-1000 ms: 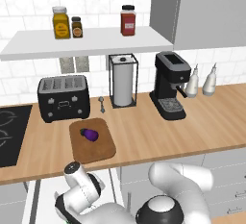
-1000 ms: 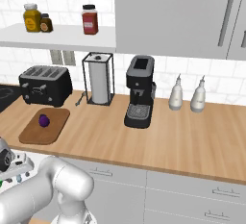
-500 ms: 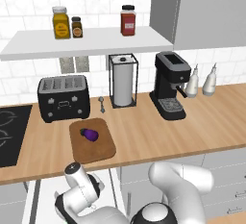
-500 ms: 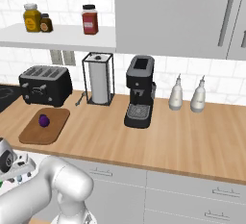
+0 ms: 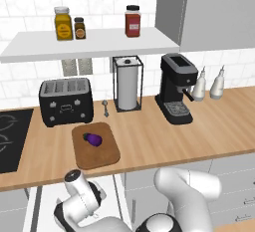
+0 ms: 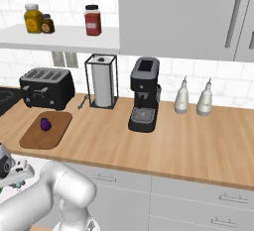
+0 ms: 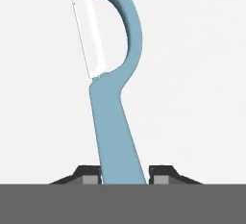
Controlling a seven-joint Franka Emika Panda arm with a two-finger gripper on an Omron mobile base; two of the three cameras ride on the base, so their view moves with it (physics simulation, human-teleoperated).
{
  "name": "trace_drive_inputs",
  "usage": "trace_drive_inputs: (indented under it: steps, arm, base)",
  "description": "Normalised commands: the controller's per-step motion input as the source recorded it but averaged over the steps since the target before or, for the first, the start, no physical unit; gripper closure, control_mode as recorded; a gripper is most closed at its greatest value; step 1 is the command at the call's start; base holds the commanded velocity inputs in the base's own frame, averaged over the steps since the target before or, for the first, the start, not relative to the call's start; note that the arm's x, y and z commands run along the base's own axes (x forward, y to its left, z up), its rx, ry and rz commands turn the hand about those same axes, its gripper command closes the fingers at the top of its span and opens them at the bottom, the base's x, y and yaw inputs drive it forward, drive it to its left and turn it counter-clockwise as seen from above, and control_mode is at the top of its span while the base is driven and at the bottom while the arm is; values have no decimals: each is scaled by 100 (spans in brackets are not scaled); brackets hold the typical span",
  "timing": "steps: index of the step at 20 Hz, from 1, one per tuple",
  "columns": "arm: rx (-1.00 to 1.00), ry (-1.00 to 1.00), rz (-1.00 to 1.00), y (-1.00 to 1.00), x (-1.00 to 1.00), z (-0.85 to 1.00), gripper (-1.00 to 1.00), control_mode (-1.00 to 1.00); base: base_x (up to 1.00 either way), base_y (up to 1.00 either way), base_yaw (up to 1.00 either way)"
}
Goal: Place the appropriate cutting tool for cutting the eggplant skin on the cutting board.
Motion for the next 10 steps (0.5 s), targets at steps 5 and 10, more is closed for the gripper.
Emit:
trace_drive_inputs:
  steps: [5,10]
  arm:
    - [0,0,0,-5,-23,-13,100,-100]
    - [7,0,0,-16,-35,56,100,-100]
  base:
    - [0,0,0]
    - [0,0,0]
